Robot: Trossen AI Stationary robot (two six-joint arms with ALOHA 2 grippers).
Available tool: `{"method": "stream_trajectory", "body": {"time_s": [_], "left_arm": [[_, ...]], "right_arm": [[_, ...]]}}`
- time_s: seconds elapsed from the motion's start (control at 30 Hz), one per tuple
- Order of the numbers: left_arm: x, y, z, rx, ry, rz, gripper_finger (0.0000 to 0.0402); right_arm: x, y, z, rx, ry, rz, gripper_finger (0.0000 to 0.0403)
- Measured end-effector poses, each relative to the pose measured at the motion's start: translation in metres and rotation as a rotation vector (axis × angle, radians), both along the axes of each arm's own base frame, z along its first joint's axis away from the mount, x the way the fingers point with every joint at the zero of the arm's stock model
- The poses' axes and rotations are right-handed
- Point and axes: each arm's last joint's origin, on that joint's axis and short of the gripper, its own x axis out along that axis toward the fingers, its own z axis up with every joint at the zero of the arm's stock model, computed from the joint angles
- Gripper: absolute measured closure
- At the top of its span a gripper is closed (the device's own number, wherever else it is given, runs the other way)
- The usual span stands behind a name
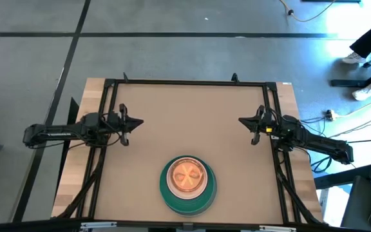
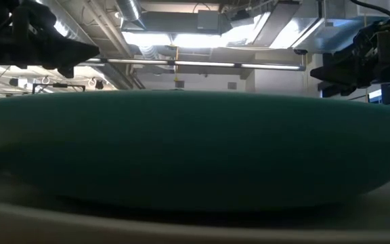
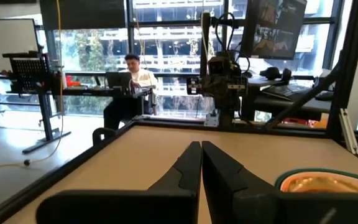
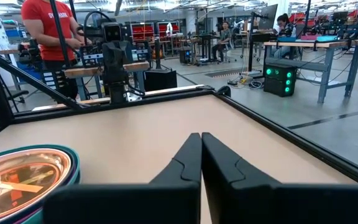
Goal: Stack plastic plates
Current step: Return to Home Position
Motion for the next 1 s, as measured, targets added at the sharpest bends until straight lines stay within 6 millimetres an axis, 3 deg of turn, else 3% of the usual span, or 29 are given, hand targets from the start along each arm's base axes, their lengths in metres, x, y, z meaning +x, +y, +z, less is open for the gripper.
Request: {"method": "stream_trajectory", "body": {"time_s": [0.7,1.0], "left_arm": [[-0.009,-0.001,-0.002,-0.049,-0.011,0.002,0.0394],[-0.008,-0.001,-0.012,-0.072,0.094,0.003,0.0394]], "right_arm": [[0.0,0.0,0.0,-0.01,0.003,-0.001,0.04],[0.0,0.0,0.0,-0.01,0.003,-0.001,0.04]]}}
